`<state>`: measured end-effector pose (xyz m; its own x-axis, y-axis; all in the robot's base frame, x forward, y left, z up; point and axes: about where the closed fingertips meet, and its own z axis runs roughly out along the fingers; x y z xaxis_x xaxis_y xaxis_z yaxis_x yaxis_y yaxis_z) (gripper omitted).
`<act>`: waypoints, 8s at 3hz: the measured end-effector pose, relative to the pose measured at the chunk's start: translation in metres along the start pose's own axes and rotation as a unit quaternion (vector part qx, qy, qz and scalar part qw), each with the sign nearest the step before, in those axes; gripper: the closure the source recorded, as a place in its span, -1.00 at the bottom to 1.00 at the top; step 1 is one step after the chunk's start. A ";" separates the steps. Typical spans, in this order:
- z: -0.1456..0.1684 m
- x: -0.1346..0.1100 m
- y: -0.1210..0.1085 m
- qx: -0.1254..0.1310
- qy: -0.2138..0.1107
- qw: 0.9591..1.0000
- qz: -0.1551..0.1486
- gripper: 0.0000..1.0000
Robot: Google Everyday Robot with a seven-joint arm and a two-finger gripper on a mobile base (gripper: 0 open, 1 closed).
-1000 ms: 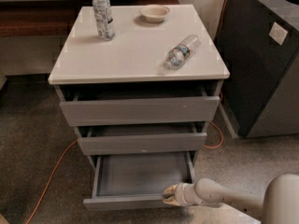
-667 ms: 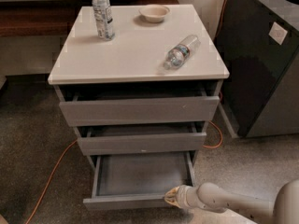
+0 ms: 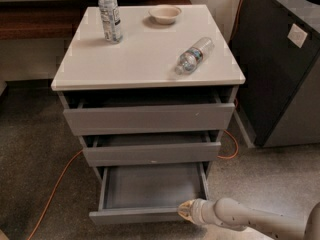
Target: Place water bottle into bottom drawer
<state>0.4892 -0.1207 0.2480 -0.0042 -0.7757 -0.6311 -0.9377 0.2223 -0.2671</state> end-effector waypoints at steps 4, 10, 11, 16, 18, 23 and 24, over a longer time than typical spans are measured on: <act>0.045 0.018 -0.061 -0.040 0.017 0.999 0.004 1.00; 0.079 0.031 0.005 -0.126 0.028 0.991 0.036 1.00; 0.070 0.018 0.033 -0.138 0.021 0.989 0.037 1.00; -0.032 -0.137 0.025 -0.102 -0.011 0.990 -0.101 0.99; -0.087 -0.206 -0.019 -0.118 -0.002 0.990 -0.079 -0.07; -0.201 -0.329 -0.049 -0.094 0.118 0.975 -0.163 -1.00; -0.250 -0.376 -0.074 -0.076 0.184 0.962 -0.186 -1.00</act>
Offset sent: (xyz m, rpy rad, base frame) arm 0.0665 -0.0052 0.0086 -0.0193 0.0176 0.0416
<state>0.4731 0.0069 0.6871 0.2451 -0.9477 -0.2046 -0.9378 -0.1782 -0.2981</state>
